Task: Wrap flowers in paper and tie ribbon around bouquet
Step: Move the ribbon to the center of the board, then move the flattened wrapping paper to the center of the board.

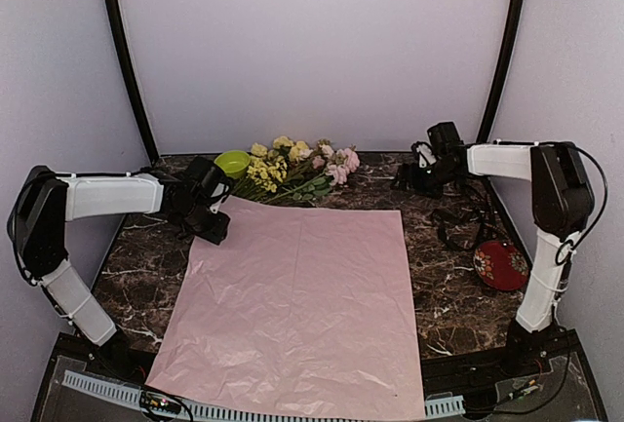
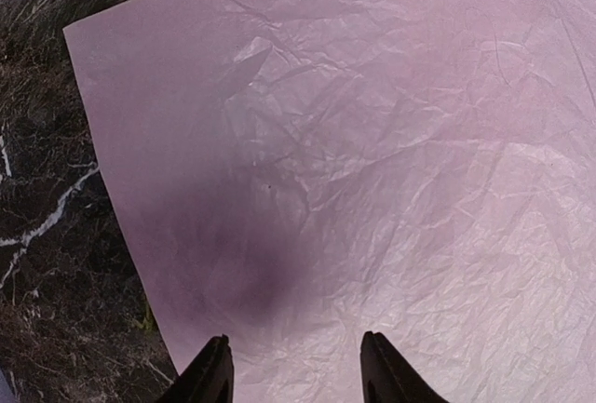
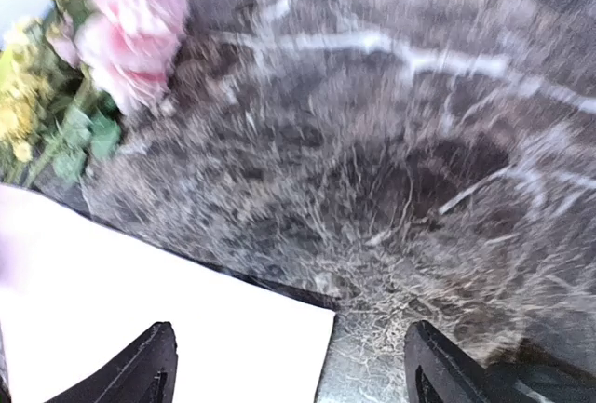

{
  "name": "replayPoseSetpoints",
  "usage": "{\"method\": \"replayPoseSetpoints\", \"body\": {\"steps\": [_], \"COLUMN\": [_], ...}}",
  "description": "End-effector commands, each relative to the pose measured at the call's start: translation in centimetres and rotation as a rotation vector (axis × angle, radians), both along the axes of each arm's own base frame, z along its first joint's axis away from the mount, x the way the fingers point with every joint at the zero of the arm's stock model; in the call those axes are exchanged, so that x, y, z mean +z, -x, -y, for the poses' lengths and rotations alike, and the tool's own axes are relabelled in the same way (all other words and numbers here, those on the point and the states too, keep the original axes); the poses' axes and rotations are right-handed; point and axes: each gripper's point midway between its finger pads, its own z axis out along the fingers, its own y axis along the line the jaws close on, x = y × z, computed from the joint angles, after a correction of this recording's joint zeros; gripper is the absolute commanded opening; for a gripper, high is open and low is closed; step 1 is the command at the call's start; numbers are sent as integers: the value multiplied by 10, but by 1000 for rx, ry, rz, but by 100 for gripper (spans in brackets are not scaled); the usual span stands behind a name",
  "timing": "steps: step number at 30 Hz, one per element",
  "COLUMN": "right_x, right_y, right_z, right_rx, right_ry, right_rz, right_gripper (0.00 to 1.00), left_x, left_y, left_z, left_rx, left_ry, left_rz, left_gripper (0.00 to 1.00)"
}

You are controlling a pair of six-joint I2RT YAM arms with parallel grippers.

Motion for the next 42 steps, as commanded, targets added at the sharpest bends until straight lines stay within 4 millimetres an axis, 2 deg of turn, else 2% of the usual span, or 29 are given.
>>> {"method": "replayPoseSetpoints", "body": {"steps": [1,7,11,16,20,23,29,32,39,41,42], "right_x": [-28,-60,-70,-53,-32,-25,-31,-43,-64,-69,-71], "right_y": [3,27,42,57,61,67,59,57,70,70,68], "right_z": [-14,-32,-55,-92,-111,-121,-114,-105,-103,-104,-104], "right_rx": [103,200,270,382,427,454,407,377,414,411,404], "right_ry": [-34,-92,-207,-352,-447,-473,-368,-268,-101,-82,-79], "right_rz": [-95,-193,-242,-243,-227,-232,-215,-213,-208,-204,-205], "right_gripper": [85,75,68,64,56,55,55,56,60,49,38], "left_x": [-12,-36,-47,-51,-54,-57,-63,-63,-64,-64,-64], "left_y": [12,18,23,23,23,23,24,23,24,25,24], "left_z": [1,6,5,1,2,2,2,2,1,0,1], "left_rx": [19,18,17,21,21,22,16,16,7,5,4], "left_ry": [39,62,46,27,28,25,17,13,8,6,7], "left_rz": [-56,-119,-151,-155,-159,-166,-177,-173,-177,-176,-175], "left_gripper": [48,48,48,48,48,48,47,47,47,47,47]}}
